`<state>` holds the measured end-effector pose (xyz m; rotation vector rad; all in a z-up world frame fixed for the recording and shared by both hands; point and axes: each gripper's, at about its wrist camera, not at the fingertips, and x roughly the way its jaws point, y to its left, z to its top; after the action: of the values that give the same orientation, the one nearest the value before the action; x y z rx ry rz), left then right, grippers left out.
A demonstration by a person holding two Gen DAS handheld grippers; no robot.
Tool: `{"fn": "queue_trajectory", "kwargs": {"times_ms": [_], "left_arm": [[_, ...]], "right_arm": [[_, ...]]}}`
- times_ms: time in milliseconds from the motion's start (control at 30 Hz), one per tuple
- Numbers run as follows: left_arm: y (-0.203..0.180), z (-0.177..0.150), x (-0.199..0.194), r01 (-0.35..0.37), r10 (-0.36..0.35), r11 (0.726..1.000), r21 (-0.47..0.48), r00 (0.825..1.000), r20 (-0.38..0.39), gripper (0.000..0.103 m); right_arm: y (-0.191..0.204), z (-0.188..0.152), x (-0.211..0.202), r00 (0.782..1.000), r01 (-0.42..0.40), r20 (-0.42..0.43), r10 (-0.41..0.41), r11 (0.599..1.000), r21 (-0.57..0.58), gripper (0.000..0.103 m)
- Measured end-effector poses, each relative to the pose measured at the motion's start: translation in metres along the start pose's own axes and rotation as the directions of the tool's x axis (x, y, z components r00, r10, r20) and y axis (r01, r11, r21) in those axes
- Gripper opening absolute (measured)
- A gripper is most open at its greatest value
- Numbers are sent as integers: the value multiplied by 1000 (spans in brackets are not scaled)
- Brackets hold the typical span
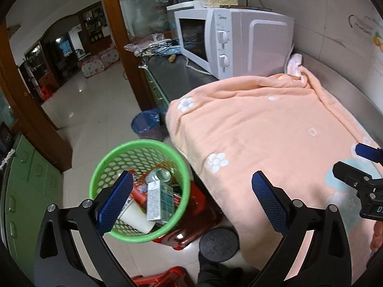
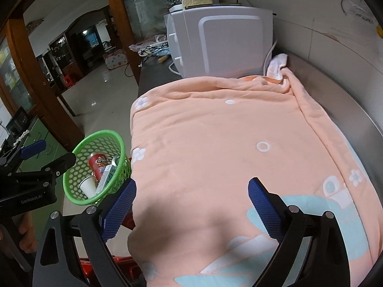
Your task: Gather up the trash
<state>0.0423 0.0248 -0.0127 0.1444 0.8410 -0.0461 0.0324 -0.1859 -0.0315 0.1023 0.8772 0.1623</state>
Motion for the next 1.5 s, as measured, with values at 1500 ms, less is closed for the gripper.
{"fn": "queue_trajectory", "kwargs": {"times_ms": [1500], "left_arm": [[-6,-3,-18,-80,82,990,-112,997,10,98]], "right_arm": [[-11,-2,-20,998,-10,55,8,1000,27,93]]}}
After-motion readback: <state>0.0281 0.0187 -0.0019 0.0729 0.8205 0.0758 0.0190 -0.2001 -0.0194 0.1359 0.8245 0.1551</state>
